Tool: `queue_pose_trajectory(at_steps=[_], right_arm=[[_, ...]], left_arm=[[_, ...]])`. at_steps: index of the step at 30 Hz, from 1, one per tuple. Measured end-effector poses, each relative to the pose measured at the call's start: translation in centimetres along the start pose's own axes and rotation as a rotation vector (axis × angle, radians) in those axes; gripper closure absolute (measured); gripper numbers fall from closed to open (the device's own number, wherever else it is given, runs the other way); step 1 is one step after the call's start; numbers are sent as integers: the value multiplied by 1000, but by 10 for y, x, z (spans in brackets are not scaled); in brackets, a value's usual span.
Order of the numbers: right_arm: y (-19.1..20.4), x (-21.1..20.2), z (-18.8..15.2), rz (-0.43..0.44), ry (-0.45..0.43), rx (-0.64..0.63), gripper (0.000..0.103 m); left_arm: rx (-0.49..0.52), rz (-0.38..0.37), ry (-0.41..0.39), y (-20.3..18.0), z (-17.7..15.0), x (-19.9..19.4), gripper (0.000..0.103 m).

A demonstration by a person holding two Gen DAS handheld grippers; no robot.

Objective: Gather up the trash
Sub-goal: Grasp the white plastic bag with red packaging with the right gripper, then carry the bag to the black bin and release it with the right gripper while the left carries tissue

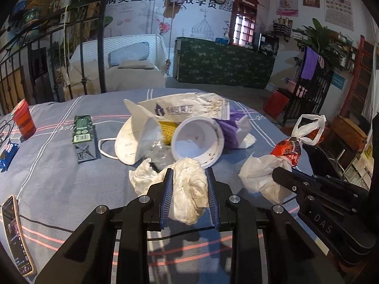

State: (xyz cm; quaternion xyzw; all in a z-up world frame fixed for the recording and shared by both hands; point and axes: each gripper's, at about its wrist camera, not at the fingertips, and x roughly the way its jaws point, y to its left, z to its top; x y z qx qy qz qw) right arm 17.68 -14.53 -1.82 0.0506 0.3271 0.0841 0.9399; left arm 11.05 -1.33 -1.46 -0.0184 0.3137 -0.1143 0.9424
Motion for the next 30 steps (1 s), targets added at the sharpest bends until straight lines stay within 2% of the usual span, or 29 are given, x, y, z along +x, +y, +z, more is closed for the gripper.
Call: queue_pose_trajectory(at_steps=[12, 20, 24, 30], right_arm=[[-92, -38, -16, -150, -50, 127, 93], [-156, -54, -22, -273, -70, 224, 93], [-184, -53, -25, -330, -67, 264, 93], [-231, -35, -25, -413, -14, 310, 93]], left_arm=[[168, -156, -13, -90, 1, 4, 76], [243, -252, -32, -136, 11, 12, 76], [275, -288, -30, -156, 15, 18, 75], [308, -331, -18, -178, 14, 24, 75]])
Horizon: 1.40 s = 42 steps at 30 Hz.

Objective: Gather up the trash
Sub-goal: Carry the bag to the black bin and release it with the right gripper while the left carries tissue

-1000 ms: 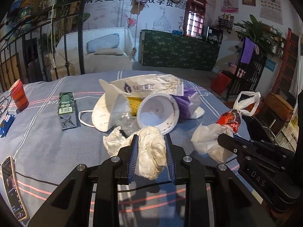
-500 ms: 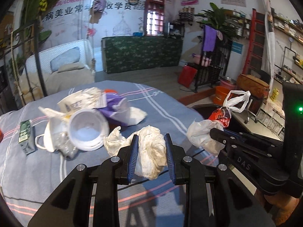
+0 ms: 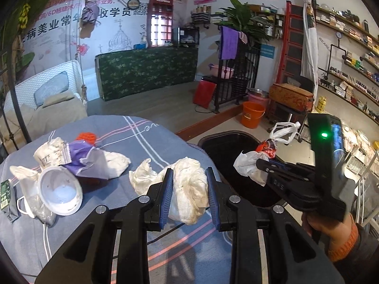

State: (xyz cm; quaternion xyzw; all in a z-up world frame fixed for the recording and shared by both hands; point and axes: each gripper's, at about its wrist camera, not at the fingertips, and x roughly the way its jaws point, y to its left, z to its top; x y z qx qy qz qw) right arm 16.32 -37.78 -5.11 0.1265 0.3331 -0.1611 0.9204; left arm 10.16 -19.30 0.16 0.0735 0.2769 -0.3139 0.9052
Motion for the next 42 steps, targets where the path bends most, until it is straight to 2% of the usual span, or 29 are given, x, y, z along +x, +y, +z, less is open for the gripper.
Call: queue_pose_trajectory(at_steps=[5, 8, 9, 11, 12, 13, 31, 33, 37, 42], right_arm=[[-16, 45, 8, -72, 76, 8, 93], [-23, 63, 7, -80, 124, 34, 92], [-25, 69, 6, -86, 139, 49, 88], [-31, 74, 3, -92, 152, 83, 64], [-32, 74, 2, -99, 152, 93, 41], [-35, 72, 0, -106, 139, 105, 31], [-39, 1, -14, -116, 0, 97, 25], [-42, -10, -16, -125, -28, 93, 20], [-50, -25, -18, -141, -57, 91, 20], [-67, -38, -22, -169, -77, 113, 19]], left_arm=[[21, -29, 6, -8, 4, 6, 75], [33, -38, 8, -14, 6, 10, 75], [38, -40, 10, -15, 6, 11, 75], [41, -45, 13, -18, 6, 12, 75], [41, -48, 14, -19, 6, 13, 75], [43, -50, 17, -19, 6, 14, 75], [54, -113, 62, -40, 17, 39, 75], [52, -130, 71, -45, 21, 44, 75], [66, -162, 80, -57, 27, 59, 75], [78, -200, 142, -76, 31, 89, 75]])
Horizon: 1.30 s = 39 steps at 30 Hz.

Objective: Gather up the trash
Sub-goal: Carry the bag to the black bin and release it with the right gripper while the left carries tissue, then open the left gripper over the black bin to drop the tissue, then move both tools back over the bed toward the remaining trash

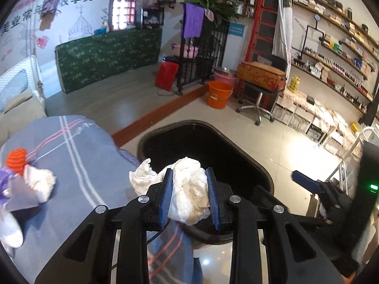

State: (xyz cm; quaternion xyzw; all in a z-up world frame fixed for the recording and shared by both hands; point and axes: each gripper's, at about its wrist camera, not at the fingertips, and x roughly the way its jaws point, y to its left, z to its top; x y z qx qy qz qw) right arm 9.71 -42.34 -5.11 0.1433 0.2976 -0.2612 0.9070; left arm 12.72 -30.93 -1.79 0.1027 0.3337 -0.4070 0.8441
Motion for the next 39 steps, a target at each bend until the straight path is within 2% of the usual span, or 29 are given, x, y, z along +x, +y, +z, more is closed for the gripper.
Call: queue_pose_trajectory(at_steps=[11, 15, 16, 18, 20, 24, 28, 39], right_arm=[[-49, 2, -7, -81, 13, 108, 19], [-61, 4, -7, -100, 18, 147, 19], [-64, 5, -7, -105, 18, 153, 19], [-67, 6, -7, -112, 21, 162, 19], [-71, 6, -6, -121, 19, 176, 19], [-78, 8, -4, -141, 20, 190, 18], [-77, 12, -6, -140, 32, 193, 18], [-51, 15, 1, -106, 33, 159, 16]], left_arm=[[66, -53, 95, -34, 10, 51, 74], [85, -70, 132, -45, 10, 67, 70], [84, -72, 137, -46, 10, 69, 68], [85, -68, 145, -49, 10, 73, 47], [87, -62, 132, -50, 9, 71, 31], [98, -58, 83, -47, 8, 58, 11], [65, -24, 47, -37, 7, 44, 7], [-40, 54, -7, -3, 4, 6, 6]])
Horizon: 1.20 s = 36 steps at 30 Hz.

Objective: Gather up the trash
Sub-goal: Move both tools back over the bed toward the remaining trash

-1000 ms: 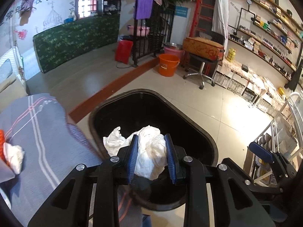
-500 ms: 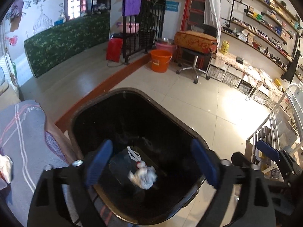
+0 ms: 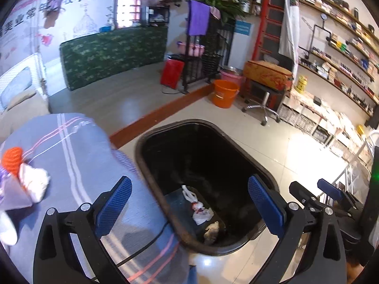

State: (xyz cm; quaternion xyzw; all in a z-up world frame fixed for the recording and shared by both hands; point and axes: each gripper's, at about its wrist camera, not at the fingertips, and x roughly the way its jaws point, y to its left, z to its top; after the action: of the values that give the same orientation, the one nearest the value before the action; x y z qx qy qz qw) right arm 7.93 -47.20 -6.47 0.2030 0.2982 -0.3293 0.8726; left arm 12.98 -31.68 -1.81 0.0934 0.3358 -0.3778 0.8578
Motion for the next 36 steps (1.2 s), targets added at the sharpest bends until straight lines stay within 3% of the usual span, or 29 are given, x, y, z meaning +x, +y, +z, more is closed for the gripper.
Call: queue_pose_trajectory(at_steps=[10, 23, 36], right_arm=[[70, -6, -12, 117, 20, -126, 15], [177, -39, -37, 315, 29, -327, 15], [278, -84, -75, 526, 43, -508, 15]], left_arm=[[-107, 86, -18, 57, -22, -41, 6], [-212, 266, -95, 132, -54, -110, 6], [-377, 465, -97, 215, -102, -167, 6]])
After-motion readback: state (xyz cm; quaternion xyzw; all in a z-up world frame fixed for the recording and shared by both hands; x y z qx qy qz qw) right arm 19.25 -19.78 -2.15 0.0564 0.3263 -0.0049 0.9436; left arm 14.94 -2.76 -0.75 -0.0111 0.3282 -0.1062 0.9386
